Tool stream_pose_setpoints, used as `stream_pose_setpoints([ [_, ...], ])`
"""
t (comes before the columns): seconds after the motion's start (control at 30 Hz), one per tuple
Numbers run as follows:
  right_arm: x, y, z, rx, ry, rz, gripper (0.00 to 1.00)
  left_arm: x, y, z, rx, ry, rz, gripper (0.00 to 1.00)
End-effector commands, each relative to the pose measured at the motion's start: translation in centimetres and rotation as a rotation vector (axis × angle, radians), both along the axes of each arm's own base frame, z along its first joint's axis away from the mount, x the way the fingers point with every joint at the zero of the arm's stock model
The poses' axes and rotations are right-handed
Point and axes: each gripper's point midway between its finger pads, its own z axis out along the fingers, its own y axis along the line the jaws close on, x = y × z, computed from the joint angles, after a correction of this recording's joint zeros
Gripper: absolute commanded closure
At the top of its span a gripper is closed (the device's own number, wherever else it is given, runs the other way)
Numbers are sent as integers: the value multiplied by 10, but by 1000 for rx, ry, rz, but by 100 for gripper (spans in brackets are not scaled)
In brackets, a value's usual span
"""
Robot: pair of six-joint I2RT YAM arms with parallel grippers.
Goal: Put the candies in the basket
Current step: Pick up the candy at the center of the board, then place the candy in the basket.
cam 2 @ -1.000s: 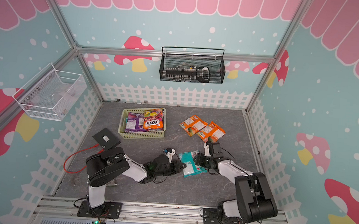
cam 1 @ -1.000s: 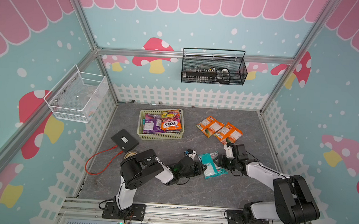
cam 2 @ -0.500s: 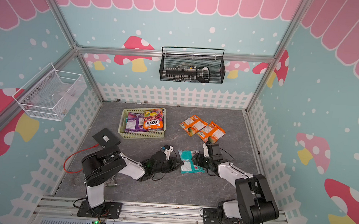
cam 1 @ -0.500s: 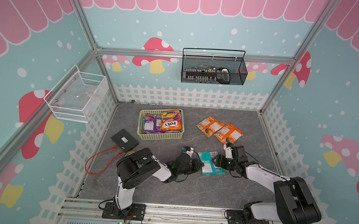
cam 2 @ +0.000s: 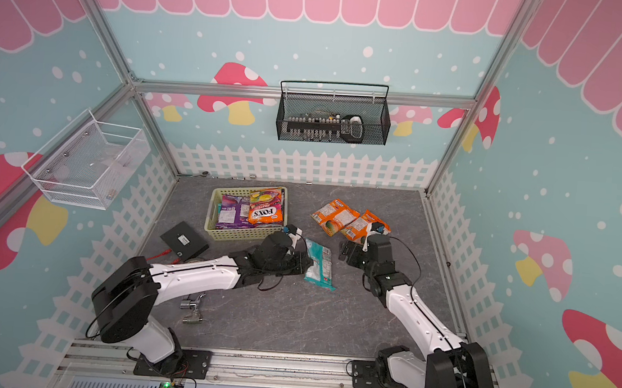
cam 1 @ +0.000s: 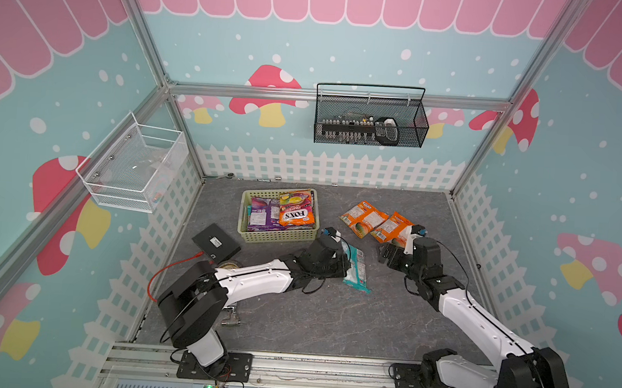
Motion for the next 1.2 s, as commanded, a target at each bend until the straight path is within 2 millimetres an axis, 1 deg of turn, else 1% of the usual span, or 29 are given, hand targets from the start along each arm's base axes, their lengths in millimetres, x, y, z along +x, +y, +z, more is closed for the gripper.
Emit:
stream_pose_setpoints([
  [0.0,16,6,12,-15,-52,22,1,13,37,23,117,-61,36,100],
  [0.13,12,13,-3,15,-65,56,1,30,60,67,149,-129,78,100],
  [0.2,7,16,-11,12,-72,82,1,42,75,88,172,-164,90,100],
  [0.3,4,16,-18,-21,-72,97,2,62,99,107,215,-189,90,100],
  [0.37,2,16,-18,-31,-78,105,1,76,116,110,240,-191,85,100],
  [0.4,2,19,-17,-30,-84,116,1,84,127,108,260,-184,91,100],
  [0.5,-1,29,-14,-35,-110,167,1,103,150,96,316,-154,78,100],
  [0.53,-2,33,-13,-40,-118,183,2,113,164,92,334,-145,97,100],
  [0.57,-2,36,-13,-46,-120,191,1,121,175,87,354,-136,105,100],
  [0.7,0,41,-16,-108,-112,201,1,146,213,70,389,-102,160,100],
  [0.77,0,44,-14,-123,-120,209,1,157,227,65,399,-93,189,100],
  [0.9,-2,50,-11,-127,-131,228,2,176,256,59,436,-87,239,100],
  [1.0,-3,51,-9,-129,-136,232,1,187,278,49,458,-70,268,100],
  [1.1,-4,51,-6,-127,-141,234,1,194,299,37,480,-45,294,100],
  [1.17,-5,51,-4,-126,-147,236,1,198,308,28,495,-30,302,100],
])
